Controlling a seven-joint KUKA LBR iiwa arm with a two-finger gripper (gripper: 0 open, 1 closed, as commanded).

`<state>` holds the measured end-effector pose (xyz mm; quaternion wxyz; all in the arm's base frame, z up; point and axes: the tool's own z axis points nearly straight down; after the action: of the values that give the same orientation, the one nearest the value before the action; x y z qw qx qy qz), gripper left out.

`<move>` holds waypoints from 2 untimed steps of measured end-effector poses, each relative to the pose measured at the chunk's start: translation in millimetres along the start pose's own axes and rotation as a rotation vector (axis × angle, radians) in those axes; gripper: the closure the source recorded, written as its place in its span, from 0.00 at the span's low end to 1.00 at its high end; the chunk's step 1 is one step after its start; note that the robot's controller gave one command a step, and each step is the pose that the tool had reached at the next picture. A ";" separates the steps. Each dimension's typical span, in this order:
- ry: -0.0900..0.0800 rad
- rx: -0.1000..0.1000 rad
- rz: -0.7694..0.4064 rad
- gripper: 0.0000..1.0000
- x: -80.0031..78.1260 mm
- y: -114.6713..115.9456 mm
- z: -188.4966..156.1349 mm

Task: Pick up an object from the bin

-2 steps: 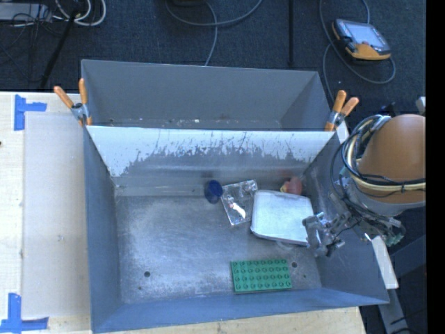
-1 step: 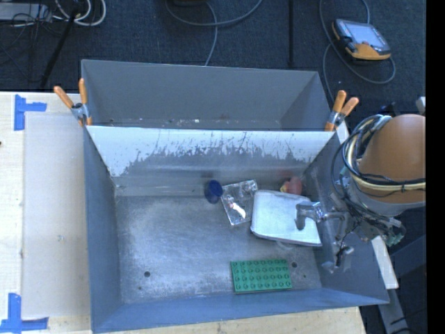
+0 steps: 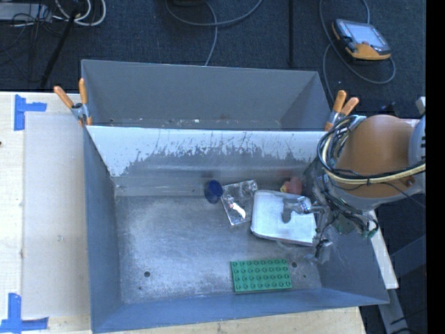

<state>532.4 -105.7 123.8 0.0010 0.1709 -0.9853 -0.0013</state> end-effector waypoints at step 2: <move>-0.002 0.002 0.118 1.00 -26.1 12.9 45.2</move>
Offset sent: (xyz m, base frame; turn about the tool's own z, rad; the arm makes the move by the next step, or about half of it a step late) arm 0.0177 0.0207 -0.0522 0.1166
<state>552.6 -84.6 78.6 0.0000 0.1125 -0.9936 -0.0004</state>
